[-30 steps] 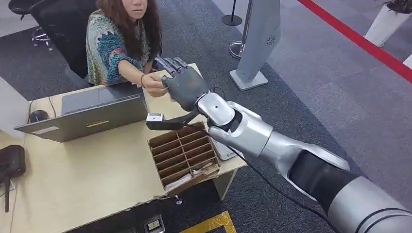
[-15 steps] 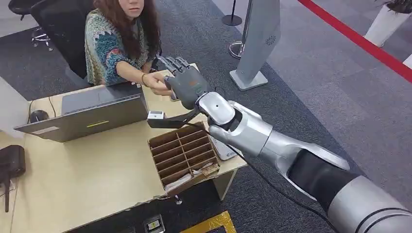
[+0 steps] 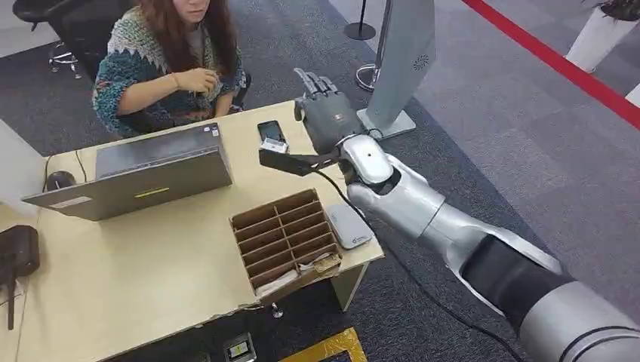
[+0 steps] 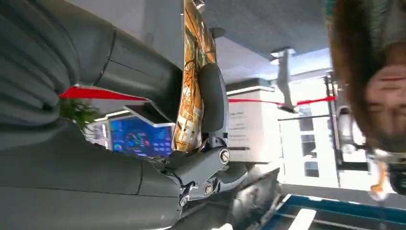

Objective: Pass the card to the sensor for recognition and then transmit it.

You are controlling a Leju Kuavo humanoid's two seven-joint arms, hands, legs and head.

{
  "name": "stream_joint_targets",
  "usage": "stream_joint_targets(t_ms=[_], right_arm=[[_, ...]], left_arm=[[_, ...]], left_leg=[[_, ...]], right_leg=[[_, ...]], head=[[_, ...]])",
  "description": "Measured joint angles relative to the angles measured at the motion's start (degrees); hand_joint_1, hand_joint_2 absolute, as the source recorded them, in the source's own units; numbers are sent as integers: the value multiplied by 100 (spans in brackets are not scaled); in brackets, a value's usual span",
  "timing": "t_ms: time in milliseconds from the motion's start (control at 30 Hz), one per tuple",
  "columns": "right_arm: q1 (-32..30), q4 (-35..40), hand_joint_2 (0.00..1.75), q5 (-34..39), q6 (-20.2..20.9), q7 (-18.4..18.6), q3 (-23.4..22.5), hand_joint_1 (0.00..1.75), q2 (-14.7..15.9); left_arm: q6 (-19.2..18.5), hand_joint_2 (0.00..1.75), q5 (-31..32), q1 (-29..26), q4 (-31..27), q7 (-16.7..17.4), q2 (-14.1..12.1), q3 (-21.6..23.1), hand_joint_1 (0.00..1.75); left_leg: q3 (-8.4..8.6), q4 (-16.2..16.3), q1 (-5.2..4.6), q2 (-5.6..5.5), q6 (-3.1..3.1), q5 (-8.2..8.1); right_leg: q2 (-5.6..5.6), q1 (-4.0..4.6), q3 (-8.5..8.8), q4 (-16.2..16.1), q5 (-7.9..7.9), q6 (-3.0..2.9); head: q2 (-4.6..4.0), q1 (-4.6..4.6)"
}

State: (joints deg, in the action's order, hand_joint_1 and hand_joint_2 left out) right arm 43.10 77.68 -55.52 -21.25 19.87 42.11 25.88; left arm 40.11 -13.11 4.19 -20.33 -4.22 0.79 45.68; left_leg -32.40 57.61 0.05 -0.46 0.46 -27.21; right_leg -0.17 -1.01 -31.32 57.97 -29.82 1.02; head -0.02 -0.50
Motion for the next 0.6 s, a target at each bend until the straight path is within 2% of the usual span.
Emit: stream_joint_targets(t_ms=[333,600], right_arm=[[-832,262,175,149,13,131,-603,175,476],[-1501,382,175,190,162,98,-780,175,566]], left_arm=[[0,0,299,-27,61,-77,66,-422,0],[0,0,522,-36,103,-79,140,-708,0]], left_leg=[[1,-1,4,3,-1,-1],[0,-2,3,3,-3,-3]], right_leg=[[3,4,-1,0,0,0],[3,4,-1,0,0,0]], head=[[0,-2],[0,-2]])
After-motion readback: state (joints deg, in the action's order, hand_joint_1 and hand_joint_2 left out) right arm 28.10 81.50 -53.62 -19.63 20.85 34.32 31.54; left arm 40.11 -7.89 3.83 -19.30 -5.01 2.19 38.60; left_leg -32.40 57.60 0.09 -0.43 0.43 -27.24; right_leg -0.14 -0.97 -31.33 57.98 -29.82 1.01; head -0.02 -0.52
